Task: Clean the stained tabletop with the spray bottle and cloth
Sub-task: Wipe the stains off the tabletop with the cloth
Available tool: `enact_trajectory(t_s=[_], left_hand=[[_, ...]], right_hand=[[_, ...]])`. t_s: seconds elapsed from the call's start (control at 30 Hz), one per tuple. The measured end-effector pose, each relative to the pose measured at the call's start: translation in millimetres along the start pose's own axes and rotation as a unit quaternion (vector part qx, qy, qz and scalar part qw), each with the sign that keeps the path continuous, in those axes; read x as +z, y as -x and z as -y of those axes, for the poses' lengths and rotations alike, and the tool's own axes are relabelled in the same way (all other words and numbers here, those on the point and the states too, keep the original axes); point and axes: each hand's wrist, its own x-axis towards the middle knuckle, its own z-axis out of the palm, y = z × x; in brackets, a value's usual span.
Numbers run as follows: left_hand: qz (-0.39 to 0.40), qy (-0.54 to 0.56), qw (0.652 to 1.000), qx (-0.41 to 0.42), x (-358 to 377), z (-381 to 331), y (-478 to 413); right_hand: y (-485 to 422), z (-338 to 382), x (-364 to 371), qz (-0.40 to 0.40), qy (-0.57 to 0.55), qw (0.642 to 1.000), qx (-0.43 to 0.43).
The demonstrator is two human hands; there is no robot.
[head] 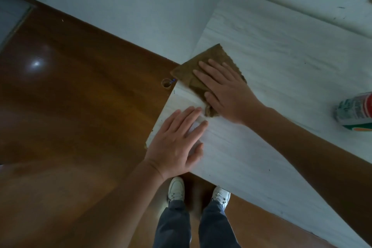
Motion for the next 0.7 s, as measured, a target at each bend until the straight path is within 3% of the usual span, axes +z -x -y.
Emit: enact_trajectory(t_s=[0.17, 0.37, 0.47, 0.57, 0.7], left_hand=[[-0.01, 0.002, 1.0, 0.001, 0.4, 0.2, 1.6], [-0.011, -0.004, 1.0, -0.003, -0.1, -1.5, 2.6], [-0.017, 0.006, 1.0, -0.005, -1.8, -2.1, 2.2], [-0.071, 0.041, 0.997, -0.014, -6.9, -0.9, 13.0], [-0.118, 0.05, 0.988, -0.082, -18.3, 9.0, 59.4]], right_hand=[[-1.1, -32.6, -10.4, -0.009, -0.008, 0.997, 0.072], [-51.4, 1.7, -4.2, -0.051, -0.027, 0.972, 0.228], [-41.4, 17.4, -1.8, -0.038, -0.027, 0.985, 0.166], [-5.3, 38.4, 0.9, -0.006, -0.034, 0.996, 0.08], [58.7, 77.0, 8.8, 0.031, -0.025, 0.998, 0.057]])
